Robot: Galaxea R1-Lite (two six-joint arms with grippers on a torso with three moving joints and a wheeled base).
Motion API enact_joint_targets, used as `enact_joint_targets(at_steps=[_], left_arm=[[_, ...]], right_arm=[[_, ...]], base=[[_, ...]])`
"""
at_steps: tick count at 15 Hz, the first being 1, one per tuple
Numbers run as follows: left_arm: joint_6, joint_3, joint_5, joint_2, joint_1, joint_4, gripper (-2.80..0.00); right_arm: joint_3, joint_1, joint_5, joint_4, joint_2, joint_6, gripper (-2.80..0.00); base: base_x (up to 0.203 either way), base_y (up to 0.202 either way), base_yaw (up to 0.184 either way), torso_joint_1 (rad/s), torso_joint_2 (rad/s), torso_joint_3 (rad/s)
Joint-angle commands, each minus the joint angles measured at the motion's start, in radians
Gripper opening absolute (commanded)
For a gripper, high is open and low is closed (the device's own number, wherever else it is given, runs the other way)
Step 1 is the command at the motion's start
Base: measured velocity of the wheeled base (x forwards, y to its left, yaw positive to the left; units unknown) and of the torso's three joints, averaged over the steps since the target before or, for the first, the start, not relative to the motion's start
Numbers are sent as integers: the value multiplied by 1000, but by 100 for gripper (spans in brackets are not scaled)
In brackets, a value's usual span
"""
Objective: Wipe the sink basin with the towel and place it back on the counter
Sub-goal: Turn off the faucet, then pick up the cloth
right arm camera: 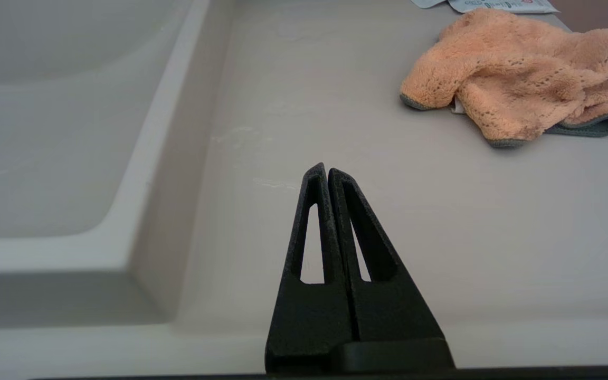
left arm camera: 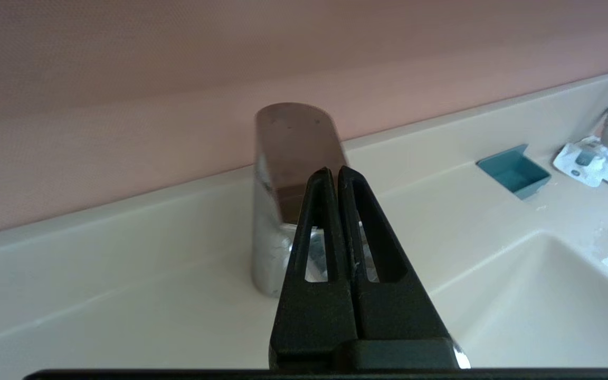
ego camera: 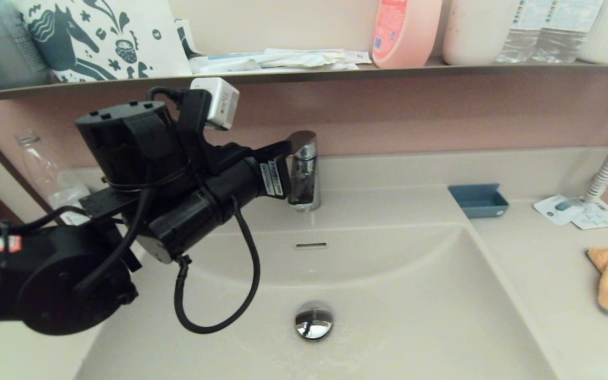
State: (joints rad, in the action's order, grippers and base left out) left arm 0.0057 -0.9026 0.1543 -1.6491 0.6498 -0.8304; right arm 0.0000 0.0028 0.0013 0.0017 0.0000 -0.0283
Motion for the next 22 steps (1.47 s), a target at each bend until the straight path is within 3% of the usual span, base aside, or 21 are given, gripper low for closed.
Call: enact_joint_targets(at_steps=[1,4,9,11,13,16,17,19,22], left_arm=[[1,-1,2,48,-1,-7,-280],[3,76,2,169,-4,49,-280],[-4,385,8,366,-19,67,-280],[-16,466,13,493,-58,68,-280],[-26,500,16,627,-184,80,-280],[-32,527,14,805,-488,118,-280],[-34,550,6,887,-548,127,-280],[-34,611,-7,1040,-590,173,-280],[-35,658,-15,1278,-608,394,-280]], right_arm=[[0,0,0,0,0,-1,-280],[0,0,0,0,0,-1,-280],[0,0,0,0,0,-1,-280],[0,0,0,0,0,-1,-280],[0,0,0,0,0,-1,-280],[0,0,0,0,0,-1,-280],[0,0,0,0,0,-1,-280],[0,0,0,0,0,-1,-280],[0,0,0,0,0,-1,-280]], base=[[0,0,0,0,0,0],[0,0,0,0,0,0],[0,0,0,0,0,0],[0,0,0,0,0,0],[0,0,0,0,0,0],[0,0,0,0,0,0],[0,0,0,0,0,0],[0,0,0,0,0,0],[0,0,0,0,0,0]])
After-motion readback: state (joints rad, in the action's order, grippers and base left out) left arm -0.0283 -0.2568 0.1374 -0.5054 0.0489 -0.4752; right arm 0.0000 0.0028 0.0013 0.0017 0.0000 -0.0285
